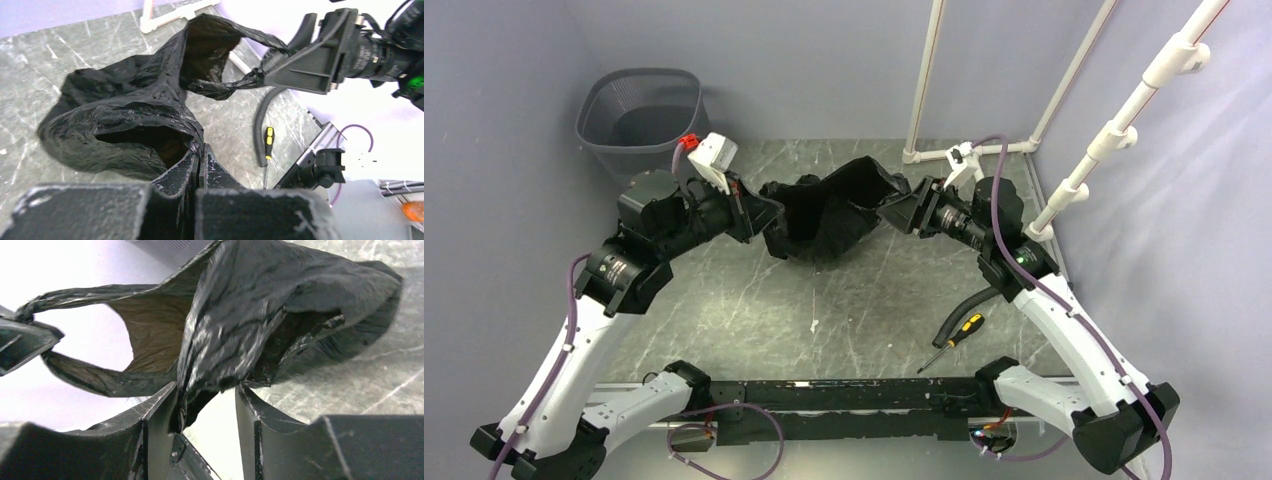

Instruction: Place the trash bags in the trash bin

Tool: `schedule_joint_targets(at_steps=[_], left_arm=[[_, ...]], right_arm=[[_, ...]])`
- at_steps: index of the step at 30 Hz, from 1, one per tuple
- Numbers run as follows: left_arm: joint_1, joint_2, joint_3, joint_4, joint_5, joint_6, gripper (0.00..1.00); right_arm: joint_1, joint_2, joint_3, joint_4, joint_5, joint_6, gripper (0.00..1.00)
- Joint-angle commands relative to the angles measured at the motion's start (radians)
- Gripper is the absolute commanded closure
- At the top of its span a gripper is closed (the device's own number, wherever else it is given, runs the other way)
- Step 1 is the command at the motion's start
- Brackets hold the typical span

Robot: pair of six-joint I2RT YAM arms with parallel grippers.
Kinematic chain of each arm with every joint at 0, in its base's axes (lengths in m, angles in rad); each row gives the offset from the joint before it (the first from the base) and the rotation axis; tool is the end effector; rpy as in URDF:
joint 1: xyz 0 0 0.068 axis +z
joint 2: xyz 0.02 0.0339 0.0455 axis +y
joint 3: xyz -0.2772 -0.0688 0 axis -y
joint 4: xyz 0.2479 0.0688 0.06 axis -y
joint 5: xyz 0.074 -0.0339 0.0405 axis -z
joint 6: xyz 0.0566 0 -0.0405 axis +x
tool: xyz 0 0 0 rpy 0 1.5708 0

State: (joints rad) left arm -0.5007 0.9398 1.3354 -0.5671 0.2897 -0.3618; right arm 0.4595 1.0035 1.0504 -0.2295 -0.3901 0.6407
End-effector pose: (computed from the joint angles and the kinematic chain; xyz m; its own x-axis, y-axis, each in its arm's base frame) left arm 0.1576 -0.1047 0.4663 -0.3903 -0.1731 -0.9043 0.6082 0.6889 -0.3944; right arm 0.2057 0.1258 0.3959 -0.5760 0.3318 -0.7471 -0.5002 0.5797 0.6432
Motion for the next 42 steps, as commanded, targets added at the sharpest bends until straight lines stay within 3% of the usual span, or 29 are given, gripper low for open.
schedule_joint_targets(at_steps=[1,8,14,17,22,24,26,28,32,42], left_arm=[[0.002,-0.002,-0.039,0.022,0.11,-0.012,0.98],[0.001,0.004,-0.086,0.073,0.161,-0.058,0.98],[0.001,0.024,-0.078,0.088,0.189,-0.065,0.98],[0.001,0.021,-0.079,0.085,0.186,-0.063,0.97],[0.001,0.02,-0.087,0.095,0.193,-0.069,0.98],[0.001,0.023,-0.093,0.103,0.2,-0.076,0.97],[0.001,0.023,-0.098,0.111,0.207,-0.081,0.98],[0.001,0.022,-0.103,0.116,0.207,-0.084,0.98],[0.001,0.025,-0.098,0.11,0.212,-0.08,0.98],[0.002,0.022,-0.093,0.115,0.215,-0.088,0.98]], right_arm=[[0.0,-0.043,-0.092,0.091,0.069,0.095,0.5],[0.002,-0.064,-0.166,0.225,0.073,0.143,0.41],[0.004,-0.069,-0.157,0.208,0.209,0.142,0.41],[0.004,-0.079,-0.156,0.22,0.282,0.131,0.45],[0.004,-0.08,-0.181,0.389,0.17,0.124,0.66],[0.004,-0.076,-0.191,0.452,0.111,0.128,0.66],[0.004,-0.073,-0.195,0.485,0.08,0.126,0.6],[0.004,-0.059,-0.17,0.432,0.108,0.106,0.52],[0.002,-0.014,-0.08,0.179,0.312,0.088,0.41],[0.013,0.07,0.011,-0.014,0.455,0.014,0.36]])
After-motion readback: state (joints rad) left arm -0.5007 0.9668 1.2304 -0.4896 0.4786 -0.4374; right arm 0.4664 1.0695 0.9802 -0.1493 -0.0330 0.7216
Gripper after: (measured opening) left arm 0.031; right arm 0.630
